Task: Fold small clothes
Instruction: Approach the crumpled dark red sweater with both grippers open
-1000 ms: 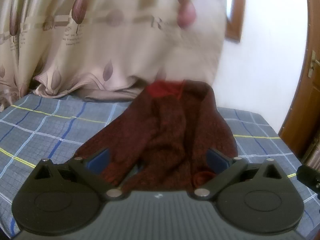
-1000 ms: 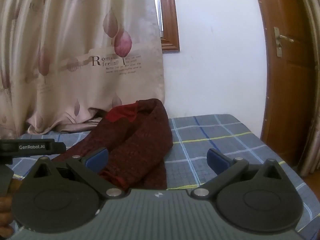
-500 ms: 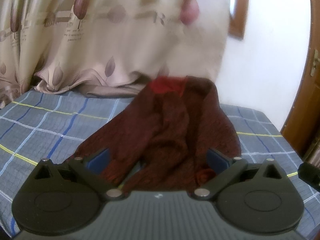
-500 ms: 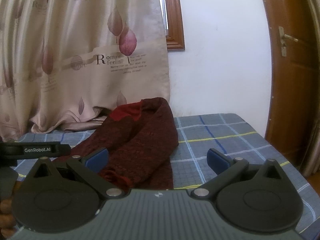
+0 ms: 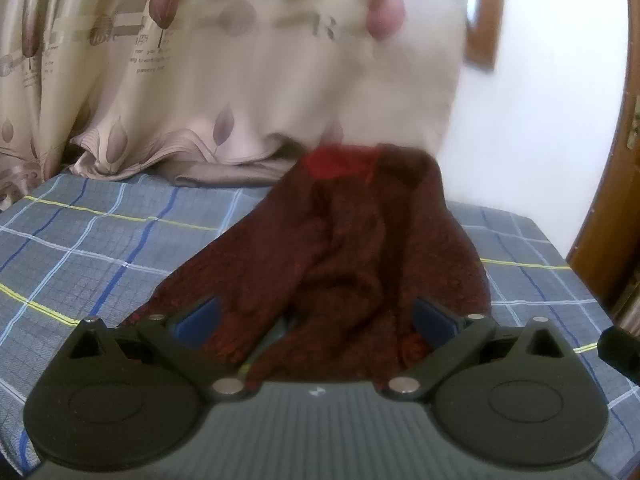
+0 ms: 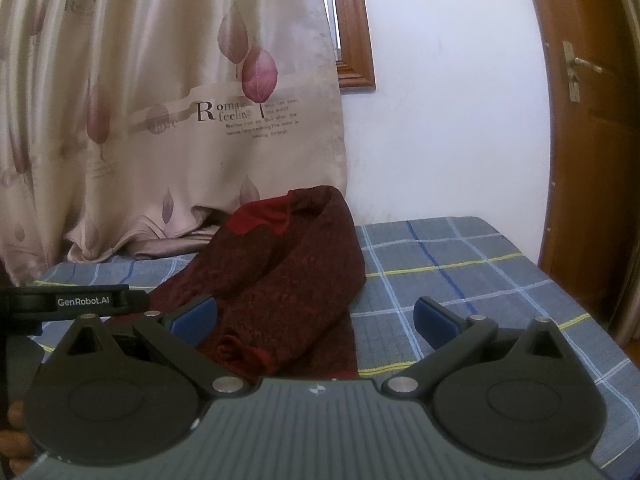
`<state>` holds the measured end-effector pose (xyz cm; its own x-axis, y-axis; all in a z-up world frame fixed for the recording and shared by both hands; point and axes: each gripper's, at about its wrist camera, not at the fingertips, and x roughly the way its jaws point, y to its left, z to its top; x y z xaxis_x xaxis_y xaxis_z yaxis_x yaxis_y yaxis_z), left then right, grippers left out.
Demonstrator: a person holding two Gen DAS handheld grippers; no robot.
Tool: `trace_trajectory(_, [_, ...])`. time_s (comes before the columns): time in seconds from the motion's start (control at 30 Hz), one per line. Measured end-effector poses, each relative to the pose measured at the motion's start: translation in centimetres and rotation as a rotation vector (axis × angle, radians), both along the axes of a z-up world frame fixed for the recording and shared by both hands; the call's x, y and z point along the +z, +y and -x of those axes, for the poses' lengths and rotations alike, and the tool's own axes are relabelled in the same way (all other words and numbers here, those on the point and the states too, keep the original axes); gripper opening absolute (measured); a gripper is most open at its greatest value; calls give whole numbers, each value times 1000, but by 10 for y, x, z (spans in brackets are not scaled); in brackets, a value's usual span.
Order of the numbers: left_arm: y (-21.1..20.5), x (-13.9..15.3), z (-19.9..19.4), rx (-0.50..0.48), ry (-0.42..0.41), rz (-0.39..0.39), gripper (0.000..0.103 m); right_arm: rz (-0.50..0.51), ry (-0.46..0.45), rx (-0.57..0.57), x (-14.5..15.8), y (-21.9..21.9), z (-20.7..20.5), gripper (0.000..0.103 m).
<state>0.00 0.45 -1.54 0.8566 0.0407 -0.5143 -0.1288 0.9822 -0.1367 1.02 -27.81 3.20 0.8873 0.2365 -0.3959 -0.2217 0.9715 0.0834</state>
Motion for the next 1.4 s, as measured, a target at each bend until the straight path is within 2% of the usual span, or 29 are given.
trace_trajectory(0.73, [1, -10, -5, 14, 31, 9, 103, -6, 26, 0, -5, -1, -8, 103])
trace_trajectory(1.07, [7, -17, -8, 41, 65, 52, 103, -6, 40, 9, -10, 3, -10, 103])
trace_trajectory(1.2, [13, -22, -10, 64, 91, 94, 103, -10, 43, 9, -11, 2, -11, 103])
trace_trajectory(1.27, [19, -27, -11, 86, 109, 140, 103, -13, 45, 8, -12, 1, -10, 103])
trace_trajectory(1.33, [29, -33, -11, 119, 128, 220, 103, -17, 49, 9, -14, 0, -10, 103])
trace_trajectory(1.4, [45, -45, -7, 160, 141, 343, 103, -19, 52, 9, -16, -1, -10, 103])
